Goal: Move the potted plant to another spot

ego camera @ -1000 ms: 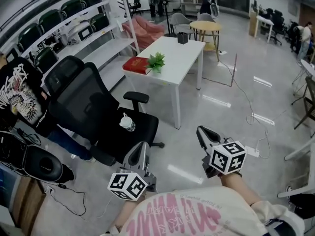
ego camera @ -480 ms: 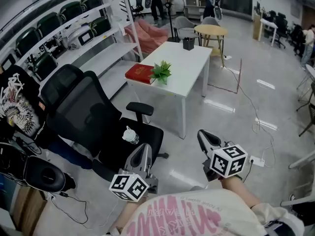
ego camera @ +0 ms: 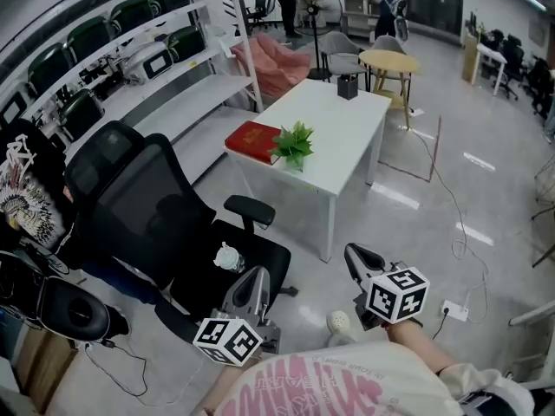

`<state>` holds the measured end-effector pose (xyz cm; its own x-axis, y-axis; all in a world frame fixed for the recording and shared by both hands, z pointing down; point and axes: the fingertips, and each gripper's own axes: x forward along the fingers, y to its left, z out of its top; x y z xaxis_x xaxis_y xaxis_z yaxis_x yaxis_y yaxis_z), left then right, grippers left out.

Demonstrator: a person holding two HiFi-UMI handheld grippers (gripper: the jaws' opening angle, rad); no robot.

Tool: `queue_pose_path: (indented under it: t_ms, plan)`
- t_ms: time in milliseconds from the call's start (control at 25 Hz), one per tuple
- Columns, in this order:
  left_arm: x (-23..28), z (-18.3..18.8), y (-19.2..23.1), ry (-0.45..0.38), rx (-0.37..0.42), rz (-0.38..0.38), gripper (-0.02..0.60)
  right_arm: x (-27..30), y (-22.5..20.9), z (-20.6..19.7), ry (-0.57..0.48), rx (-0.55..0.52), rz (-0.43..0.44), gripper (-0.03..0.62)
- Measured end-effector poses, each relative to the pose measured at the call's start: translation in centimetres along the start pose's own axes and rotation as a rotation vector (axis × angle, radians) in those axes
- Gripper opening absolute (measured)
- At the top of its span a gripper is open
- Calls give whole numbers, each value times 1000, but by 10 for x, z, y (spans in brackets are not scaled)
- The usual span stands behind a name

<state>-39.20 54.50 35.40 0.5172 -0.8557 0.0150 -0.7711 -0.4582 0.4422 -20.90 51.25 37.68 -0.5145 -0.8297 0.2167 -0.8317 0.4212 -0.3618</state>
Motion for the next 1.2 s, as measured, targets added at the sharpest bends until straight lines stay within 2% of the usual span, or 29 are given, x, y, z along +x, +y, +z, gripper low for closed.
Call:
queue_pose_path:
  t_ms: [320, 680, 960, 1200]
  plan:
    - [106, 28, 25, -54, -9, 58, 25, 88, -65, 73, -3, -57, 76, 15]
    - [192, 53, 39, -126, -5, 110, 25, 147, -112, 136, -38, -96, 165, 15]
    - [237, 54, 56, -153, -12, 148, 25, 189, -144, 149, -18, -115, 201, 15]
    - [253, 44, 73, -169, -20, 194, 25, 215, -163, 142, 10, -117, 229, 15]
